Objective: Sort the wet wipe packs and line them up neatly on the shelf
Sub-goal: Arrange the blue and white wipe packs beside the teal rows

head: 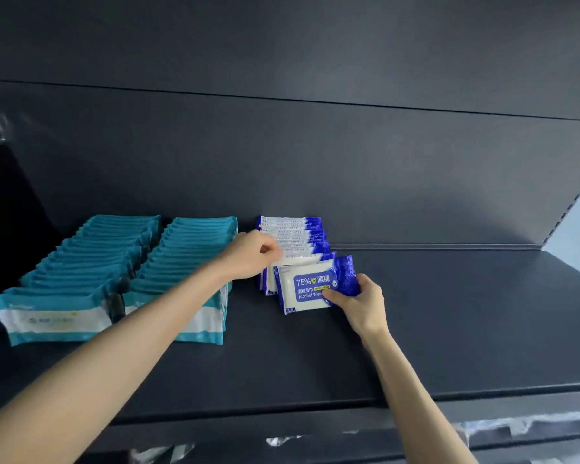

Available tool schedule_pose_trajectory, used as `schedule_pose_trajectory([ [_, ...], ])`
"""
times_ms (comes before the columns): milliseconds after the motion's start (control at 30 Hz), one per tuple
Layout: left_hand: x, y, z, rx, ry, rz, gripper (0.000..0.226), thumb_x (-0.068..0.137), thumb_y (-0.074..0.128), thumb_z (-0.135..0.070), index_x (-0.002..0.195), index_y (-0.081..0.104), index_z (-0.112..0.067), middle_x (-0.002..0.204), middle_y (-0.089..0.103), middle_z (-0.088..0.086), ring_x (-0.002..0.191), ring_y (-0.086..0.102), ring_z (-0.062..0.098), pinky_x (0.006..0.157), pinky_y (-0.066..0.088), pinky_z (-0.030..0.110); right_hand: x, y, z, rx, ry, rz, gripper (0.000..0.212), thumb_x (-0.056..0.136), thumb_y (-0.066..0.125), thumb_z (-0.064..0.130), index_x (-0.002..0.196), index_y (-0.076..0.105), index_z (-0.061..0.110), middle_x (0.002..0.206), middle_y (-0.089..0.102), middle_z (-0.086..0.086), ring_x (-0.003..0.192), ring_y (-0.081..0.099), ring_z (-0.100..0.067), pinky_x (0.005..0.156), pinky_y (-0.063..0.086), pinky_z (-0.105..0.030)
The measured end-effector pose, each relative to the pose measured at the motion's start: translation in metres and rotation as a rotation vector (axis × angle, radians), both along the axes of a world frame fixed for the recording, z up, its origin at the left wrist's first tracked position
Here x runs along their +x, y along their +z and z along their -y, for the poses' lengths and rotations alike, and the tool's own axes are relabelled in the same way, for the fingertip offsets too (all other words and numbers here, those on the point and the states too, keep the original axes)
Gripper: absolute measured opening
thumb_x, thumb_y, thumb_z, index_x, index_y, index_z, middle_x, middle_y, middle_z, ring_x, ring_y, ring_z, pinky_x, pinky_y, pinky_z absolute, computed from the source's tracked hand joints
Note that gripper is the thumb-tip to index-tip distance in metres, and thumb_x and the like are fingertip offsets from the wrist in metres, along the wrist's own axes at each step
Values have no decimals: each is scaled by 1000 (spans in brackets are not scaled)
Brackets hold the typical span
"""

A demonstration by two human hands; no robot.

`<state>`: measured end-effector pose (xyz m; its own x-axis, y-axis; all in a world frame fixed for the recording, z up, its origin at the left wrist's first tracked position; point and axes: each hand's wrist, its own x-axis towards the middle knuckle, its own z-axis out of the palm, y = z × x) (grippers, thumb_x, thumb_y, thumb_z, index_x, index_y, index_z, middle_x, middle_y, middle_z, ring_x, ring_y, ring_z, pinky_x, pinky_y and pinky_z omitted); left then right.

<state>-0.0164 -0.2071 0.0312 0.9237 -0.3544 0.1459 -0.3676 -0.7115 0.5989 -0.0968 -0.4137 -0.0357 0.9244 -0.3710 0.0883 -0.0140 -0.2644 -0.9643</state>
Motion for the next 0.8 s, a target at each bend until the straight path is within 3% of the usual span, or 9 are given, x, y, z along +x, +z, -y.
schedule_pose_trajectory([
  [67, -4, 0, -3, 6, -22, 9, 21, 86, 65, -29, 86, 72, -9, 82, 70, 0, 71, 56, 9, 78, 49, 32, 4, -1, -7, -100, 18, -22, 28, 69, 84, 16, 86, 64, 8, 86, 70, 0, 77, 66, -18, 66, 51, -22],
  [200, -9, 1, -8, 57, -43, 37, 35, 74, 79, -30, 103, 68, -14, 99, 63, -5, 76, 50, 2, 73, 38, 19, 15, 3, -17, -330, -14, -43, 40, 68, 84, 31, 86, 59, 4, 91, 56, -1, 83, 56, -21, 69, 45, -30],
  [333, -10, -2, -8, 161, -37, 121, 38, 74, 79, -25, 107, 64, -14, 108, 58, -2, 100, 50, 13, 81, 39, 24, 17, 9, -24, -344, -15, -50, 48, 71, 82, 29, 95, 43, 14, 101, 50, 3, 87, 53, -17, 71, 40, -28],
  [433, -9, -1, -6, 197, -36, 139, 36, 76, 77, -22, 108, 62, -13, 111, 56, -1, 100, 46, 13, 84, 39, 26, 19, 10, -27, -292, 13, -11, 56, 70, 83, 25, 104, 38, 20, 106, 53, 8, 93, 58, -17, 74, 42, -29],
  [533, -11, 1, -5, 241, -32, 171, 38, 77, 75, -21, 110, 59, -13, 113, 52, -2, 96, 46, 13, 81, 40, 28, 22, 9, -28, -432, 11, 30, 75, 71, 82, 31, 129, 36, 20, 126, 45, 4, 109, 50, -16, 79, 43, -30],
  [633, -14, 4, -3, 381, -28, 275, 47, 80, 71, -28, 121, 54, -13, 122, 46, -3, 108, 48, 17, 83, 43, 33, 23, 9, -25, -598, 40, 66, 97, 75, 79, 34, 149, 17, 26, 141, 30, 2, 125, 32, -19, 89, 41, -33],
  [700, -13, 5, -2, 519, -68, 360, 50, 85, 67, -33, 128, 52, -12, 134, 45, -2, 121, 43, 18, 92, 41, 35, 26, 9, -23, -697, 117, 92, 95, 80, 75, 34, 151, 12, 28, 154, 18, 2, 132, 23, -21, 99, 38, -36],
  [800, -12, 4, -3, 655, -115, 371, 45, 93, 55, -34, 132, 49, -12, 143, 44, 0, 132, 40, 18, 104, 35, 37, 32, 9, -21, -815, 183, 81, 83, 85, 68, 39, 151, 19, 27, 160, 6, 5, 139, 17, -24, 108, 32, -40],
])
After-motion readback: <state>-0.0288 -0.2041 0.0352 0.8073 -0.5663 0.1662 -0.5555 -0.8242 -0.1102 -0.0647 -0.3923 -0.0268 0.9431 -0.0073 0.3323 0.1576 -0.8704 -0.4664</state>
